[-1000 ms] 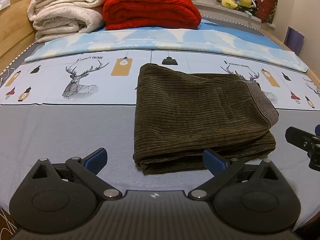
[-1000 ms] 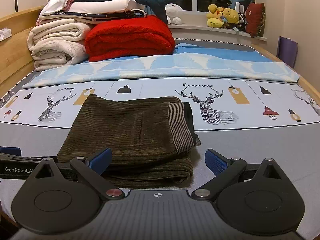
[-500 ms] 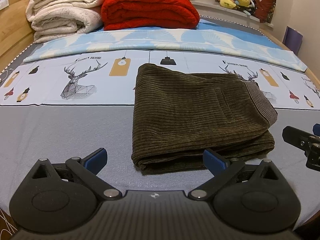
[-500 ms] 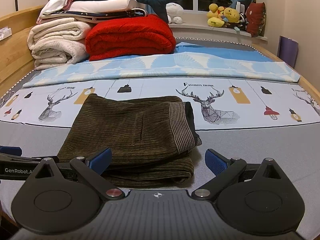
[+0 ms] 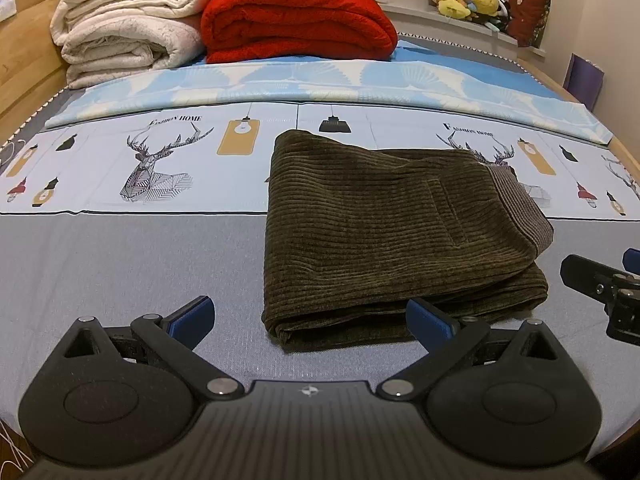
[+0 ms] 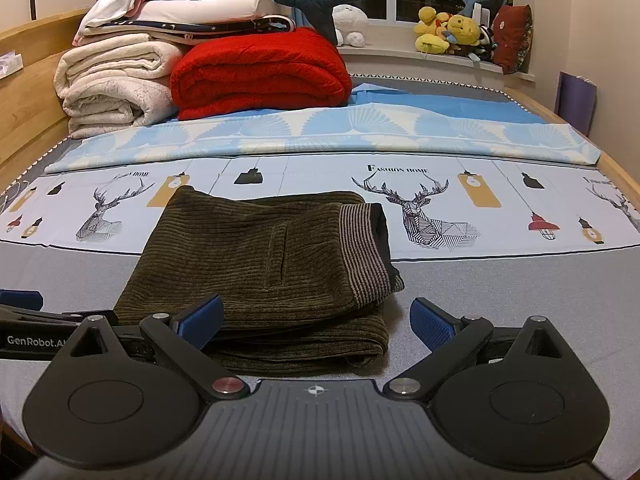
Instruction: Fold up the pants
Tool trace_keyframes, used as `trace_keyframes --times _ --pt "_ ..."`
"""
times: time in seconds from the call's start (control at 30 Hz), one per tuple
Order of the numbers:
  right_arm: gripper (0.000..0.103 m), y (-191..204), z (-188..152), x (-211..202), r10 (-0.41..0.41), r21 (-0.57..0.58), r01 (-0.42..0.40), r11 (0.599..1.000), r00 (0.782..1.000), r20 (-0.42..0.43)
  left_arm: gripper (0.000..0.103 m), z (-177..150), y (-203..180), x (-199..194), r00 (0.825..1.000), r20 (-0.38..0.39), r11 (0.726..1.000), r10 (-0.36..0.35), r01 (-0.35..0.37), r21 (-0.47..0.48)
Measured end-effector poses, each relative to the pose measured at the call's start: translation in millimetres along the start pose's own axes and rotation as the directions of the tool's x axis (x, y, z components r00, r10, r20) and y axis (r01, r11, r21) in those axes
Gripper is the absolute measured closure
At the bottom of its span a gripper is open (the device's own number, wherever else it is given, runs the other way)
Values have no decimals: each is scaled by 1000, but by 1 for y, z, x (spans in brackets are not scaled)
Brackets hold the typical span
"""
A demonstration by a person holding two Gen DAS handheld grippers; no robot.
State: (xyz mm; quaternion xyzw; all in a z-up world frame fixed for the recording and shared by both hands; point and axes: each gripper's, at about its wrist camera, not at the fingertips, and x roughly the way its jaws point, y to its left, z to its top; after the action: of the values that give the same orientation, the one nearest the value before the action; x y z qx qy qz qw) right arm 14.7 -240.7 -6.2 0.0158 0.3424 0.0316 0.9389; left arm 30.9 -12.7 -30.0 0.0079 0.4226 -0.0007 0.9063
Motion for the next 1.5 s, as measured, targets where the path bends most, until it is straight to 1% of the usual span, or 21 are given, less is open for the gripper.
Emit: trace_keyframes --times 0.6,1.5 --pt "4 0 0 0 0 0 0 1000 1000 -1 1 1 -1 0 1000 3 1000 -1 1 1" --pt "4 0 1 -1 0 0 0 1000 1000 -1 1 -2 -5 0 1000 14 999 -16 15 29"
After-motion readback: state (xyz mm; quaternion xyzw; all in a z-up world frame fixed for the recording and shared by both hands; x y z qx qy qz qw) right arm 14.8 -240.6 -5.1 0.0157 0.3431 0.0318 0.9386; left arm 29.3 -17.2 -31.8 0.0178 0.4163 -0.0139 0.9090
